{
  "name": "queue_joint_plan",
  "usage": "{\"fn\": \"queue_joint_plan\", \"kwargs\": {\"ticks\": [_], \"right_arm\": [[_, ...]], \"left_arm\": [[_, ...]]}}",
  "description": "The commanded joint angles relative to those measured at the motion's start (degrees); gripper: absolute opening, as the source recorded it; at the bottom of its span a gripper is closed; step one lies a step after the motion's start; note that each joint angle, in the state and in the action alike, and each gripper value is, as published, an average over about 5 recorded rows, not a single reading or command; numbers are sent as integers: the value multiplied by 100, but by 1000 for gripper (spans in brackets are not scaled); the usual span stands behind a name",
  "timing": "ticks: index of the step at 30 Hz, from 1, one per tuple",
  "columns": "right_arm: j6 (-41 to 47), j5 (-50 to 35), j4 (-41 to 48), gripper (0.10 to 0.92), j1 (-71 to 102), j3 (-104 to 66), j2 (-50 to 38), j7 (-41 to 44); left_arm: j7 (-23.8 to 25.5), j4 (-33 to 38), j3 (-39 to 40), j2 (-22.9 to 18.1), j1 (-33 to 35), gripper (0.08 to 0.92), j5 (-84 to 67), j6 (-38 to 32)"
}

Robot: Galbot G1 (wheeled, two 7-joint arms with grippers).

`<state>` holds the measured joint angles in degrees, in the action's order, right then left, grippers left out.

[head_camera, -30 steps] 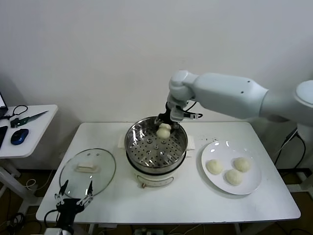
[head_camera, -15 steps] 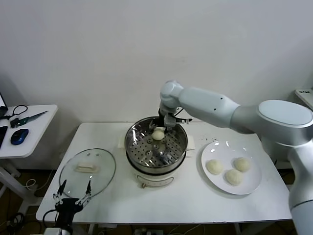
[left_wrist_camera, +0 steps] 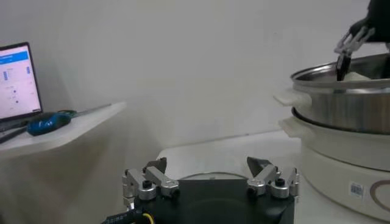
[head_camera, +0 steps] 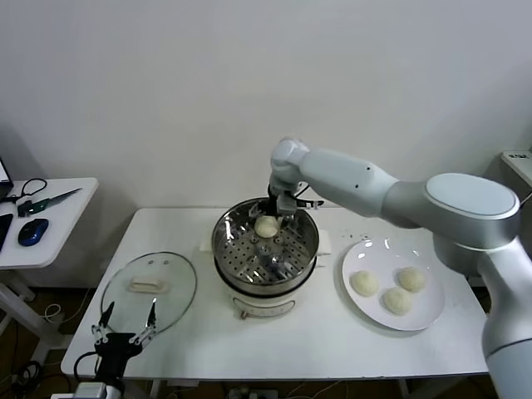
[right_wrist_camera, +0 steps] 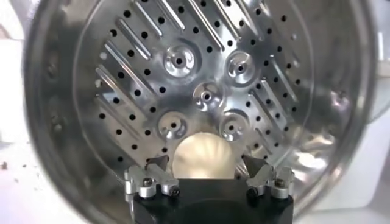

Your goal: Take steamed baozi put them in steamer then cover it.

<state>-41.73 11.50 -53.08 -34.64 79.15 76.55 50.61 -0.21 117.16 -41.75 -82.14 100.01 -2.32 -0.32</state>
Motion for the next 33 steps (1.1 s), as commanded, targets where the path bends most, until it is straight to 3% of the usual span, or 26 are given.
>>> {"fn": "queue_joint_plan", "kwargs": {"ticks": [1, 4, 10, 15, 22, 33], "right_arm": [[1589, -4940, -1076, 823, -2380, 2135, -1166, 1206], [2753, -5557, -1592, 823, -2866, 2885, -1960, 1369], [4526, -5050, -2659, 823, -2639, 3614, -3536, 694], [5644, -4847, -3348, 823, -1738, 3235, -4250, 41], [6461, -4576, -3275, 823, -112, 1985, -4277, -603], [6614, -4010, -2125, 823, 1190, 843, -3690, -775]], "left_arm": [[2, 19, -4, -6, 2, 823, -3, 31], [-4, 5, -5, -2, -2, 823, -11, 21], [-21, -42, -5, 8, -49, 823, -51, -12], [-28, -74, -8, 3, -55, 823, -56, -30], [-40, -126, -17, -19, -58, 823, -47, -34], [-44, -187, -47, -46, -29, 823, -41, -64]]}}
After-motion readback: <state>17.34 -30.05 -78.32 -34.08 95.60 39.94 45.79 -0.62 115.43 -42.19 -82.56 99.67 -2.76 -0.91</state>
